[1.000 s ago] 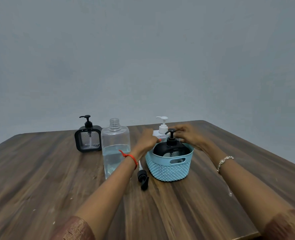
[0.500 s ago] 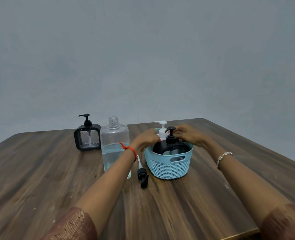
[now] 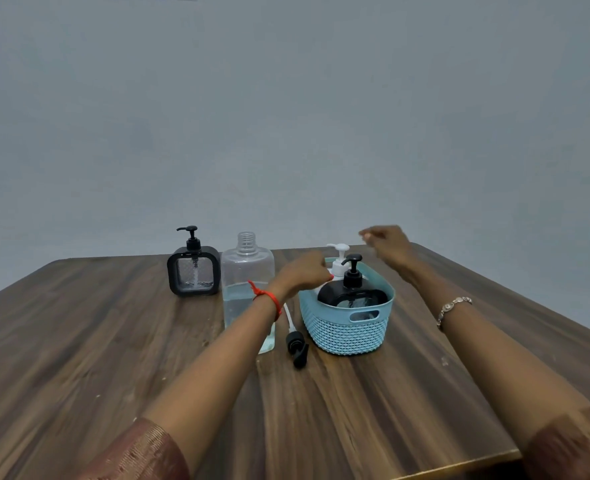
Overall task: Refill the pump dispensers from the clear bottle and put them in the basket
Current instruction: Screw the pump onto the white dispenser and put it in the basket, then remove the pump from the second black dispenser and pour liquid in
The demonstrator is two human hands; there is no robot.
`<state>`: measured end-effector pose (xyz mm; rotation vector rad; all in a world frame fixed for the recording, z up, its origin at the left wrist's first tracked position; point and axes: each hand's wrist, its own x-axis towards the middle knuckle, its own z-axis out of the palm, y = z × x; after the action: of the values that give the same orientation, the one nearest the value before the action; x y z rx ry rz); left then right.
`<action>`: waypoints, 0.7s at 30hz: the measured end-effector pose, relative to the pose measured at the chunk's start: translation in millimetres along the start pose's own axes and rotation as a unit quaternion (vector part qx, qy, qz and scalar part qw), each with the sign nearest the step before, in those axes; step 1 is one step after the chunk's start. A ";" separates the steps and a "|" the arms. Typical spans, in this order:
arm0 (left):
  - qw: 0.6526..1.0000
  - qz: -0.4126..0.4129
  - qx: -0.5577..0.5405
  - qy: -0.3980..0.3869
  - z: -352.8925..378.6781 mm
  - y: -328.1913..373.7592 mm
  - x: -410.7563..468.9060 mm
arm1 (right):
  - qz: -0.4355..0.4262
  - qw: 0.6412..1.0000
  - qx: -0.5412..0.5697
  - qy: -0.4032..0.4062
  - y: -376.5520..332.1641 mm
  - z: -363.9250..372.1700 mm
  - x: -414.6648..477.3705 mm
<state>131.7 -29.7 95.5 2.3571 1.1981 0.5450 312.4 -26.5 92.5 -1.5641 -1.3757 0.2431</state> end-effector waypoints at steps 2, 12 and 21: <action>1.000 0.012 0.007 0.019 -15.6 2.3 -9.3 | -0.038 0.993 0.042 0.108 -23.7 0.5 -3.1; 0.943 0.104 -0.167 0.269 -125.8 -26.7 -91.8 | -0.261 0.925 0.209 0.180 -183.3 71.6 -53.4; 0.914 -0.061 -0.143 0.375 -127.5 -145.8 -86.5 | -0.125 0.974 0.184 0.036 -194.9 222.9 -77.0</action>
<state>-77.6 2.0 108.9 1.8364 1.4249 1.5566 7.6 -0.6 99.2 -1.0744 -1.3646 0.2666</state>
